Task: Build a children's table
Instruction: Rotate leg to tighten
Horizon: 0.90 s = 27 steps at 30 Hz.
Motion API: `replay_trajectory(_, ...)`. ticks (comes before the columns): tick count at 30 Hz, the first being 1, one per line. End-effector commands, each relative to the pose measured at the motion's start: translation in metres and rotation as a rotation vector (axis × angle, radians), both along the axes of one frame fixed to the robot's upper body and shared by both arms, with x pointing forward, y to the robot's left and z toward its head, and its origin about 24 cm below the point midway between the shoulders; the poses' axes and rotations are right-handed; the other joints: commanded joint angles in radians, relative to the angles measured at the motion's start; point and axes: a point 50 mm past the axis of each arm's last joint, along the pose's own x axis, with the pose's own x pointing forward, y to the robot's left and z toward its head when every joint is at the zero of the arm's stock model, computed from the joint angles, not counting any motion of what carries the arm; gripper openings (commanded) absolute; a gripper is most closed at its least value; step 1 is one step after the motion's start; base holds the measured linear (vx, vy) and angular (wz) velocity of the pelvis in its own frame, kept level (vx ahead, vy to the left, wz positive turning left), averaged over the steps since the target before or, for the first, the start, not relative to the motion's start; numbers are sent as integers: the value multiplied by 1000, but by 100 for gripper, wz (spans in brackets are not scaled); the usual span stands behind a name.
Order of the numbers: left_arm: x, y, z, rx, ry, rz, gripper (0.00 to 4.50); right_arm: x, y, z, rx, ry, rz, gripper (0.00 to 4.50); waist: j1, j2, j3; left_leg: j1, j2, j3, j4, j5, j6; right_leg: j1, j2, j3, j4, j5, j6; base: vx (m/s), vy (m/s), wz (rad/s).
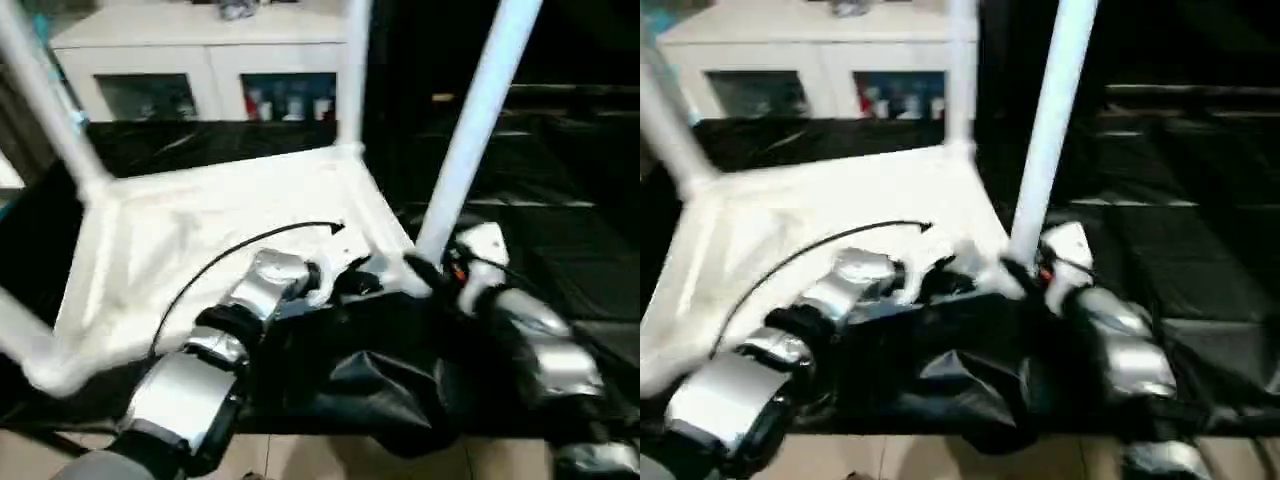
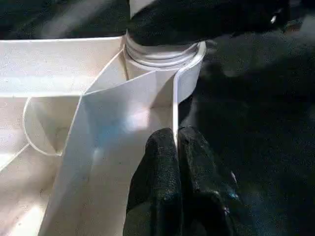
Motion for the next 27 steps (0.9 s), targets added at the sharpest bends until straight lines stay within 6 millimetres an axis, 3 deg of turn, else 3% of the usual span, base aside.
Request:
replay_trajectory(1, 5, -17, 16, -51, -52, 25, 0, -9, 11, -39, 21, 207, -106, 199, -8, -12, -52, 27, 31, -29, -87, -402, 3, 22, -43, 14, -89, -401, -164, 0, 0, 0)
replay_trajectory(3, 5, -21, 17, -51, -60, 28, 0, -5, 19, -38, 8, 202, -125, 199, -11, -4, -54, 23, 30, -30, -87, -389, 4, 25, -43, 15, -87, -373, -167, 0, 0, 0)
replay_trajectory(4, 5, -25, 18, -53, -65, 26, 0, -2, 28, -36, -21, 180, -106, 234, -13, -6, -53, 22, 30, -29, -87, -389, 5, 25, -41, 14, -88, -366, -166, 0, 0, 0)
replay_trajectory(8, 4, -26, 19, -46, -76, 3, 0, 1, 41, -30, -69, 121, -26, 273, -19, -5, -56, 21, 30, -28, -86, -380, 13, 28, -42, 15, -85, -318, -177, 0, 0, 0)
replay_trajectory(10, 3, -20, 17, -37, -71, -36, 0, -1, 44, -25, 2, 124, 67, 281, -22, -7, -58, 20, 28, -25, -82, -358, 37, 32, -43, 16, -83, -284, -189, 0, 0, 0)
replay_trajectory(11, 3, -20, 17, -37, -71, -36, 0, -1, 44, -25, 2, 124, 67, 311, -22, -5, -59, 16, 29, -26, -82, -340, 50, 37, -44, 16, -81, -266, -194, 0, 0, 0)
replay_trajectory(13, 2, -16, 16, -39, -60, -62, 0, -3, 42, -20, 15, 112, 126, 318, -21, -6, -61, 15, 31, -25, -80, -307, 65, 40, -44, 16, -76, -221, -206, 0, 0, 0)
replay_trajectory(18, -4, 7, 13, -47, -22, -227, 0, -17, 13, -9, -35, 93, 385, 318, -6, -7, -61, 12, 35, -19, -72, -252, 109, 49, -44, 11, -69, -149, -244, 0, 0, 0)
replay_trajectory(24, -9, 27, 11, -26, 15, -335, 0, -23, -6, 5, -37, 91, 526, 318, 17, -11, -58, 17, 44, -17, -75, -270, 92, 42, -46, 15, -69, -228, -248, 0, 0, 0)
replay_trajectory(27, -10, 36, 12, -17, 20, -359, 0, -26, -12, 9, -44, 96, 594, 318, 26, -9, -60, 18, 46, -17, -75, -254, 90, 41, -46, 17, -62, -189, -254, 0, 0, 0)
